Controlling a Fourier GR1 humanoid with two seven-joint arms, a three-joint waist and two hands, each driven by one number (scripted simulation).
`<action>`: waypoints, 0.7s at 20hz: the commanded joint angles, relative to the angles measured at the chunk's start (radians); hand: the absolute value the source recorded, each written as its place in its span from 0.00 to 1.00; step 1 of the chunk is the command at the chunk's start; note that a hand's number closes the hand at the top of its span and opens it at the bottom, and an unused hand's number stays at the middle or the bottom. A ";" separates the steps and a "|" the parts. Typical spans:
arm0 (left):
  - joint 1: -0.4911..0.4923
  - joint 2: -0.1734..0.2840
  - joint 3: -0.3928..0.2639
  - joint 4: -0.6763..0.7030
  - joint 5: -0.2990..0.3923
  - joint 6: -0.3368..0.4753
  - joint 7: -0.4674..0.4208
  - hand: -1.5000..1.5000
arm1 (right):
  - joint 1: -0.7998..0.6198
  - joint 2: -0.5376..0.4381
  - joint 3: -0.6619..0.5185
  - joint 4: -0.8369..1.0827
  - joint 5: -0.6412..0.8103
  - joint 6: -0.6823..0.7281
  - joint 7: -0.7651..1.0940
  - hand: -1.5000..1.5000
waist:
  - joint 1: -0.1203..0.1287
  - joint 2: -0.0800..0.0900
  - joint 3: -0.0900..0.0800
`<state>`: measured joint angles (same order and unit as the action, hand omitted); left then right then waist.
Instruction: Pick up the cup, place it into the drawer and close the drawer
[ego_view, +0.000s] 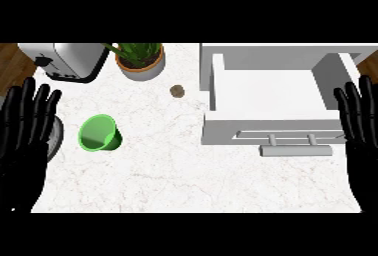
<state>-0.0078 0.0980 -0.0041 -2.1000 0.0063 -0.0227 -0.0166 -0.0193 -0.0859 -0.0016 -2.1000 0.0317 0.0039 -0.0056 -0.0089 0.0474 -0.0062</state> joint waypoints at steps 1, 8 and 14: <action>-0.040 0.003 0.022 0.088 0.005 -0.007 -0.013 0.00 | 0.093 0.028 0.062 -0.018 0.041 0.006 -0.025 0.00 | 0.003 -0.047 0.006; -0.124 -0.035 0.107 0.206 0.172 -0.011 0.042 0.00 | 0.000 0.024 0.045 0.006 -0.134 0.073 0.109 0.00 | 0.005 -0.046 0.006; -0.123 -0.033 0.129 0.169 0.196 0.011 0.063 0.00 | -0.014 0.025 0.033 -0.022 -0.132 0.057 0.162 0.00 | 0.010 -0.049 0.006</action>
<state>-0.1388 0.0469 0.0860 -1.8653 0.1362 -0.0078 -0.0220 -0.0496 -0.0773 0.0067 -2.0792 -0.1020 0.0720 0.1139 -0.0019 0.0019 -0.0003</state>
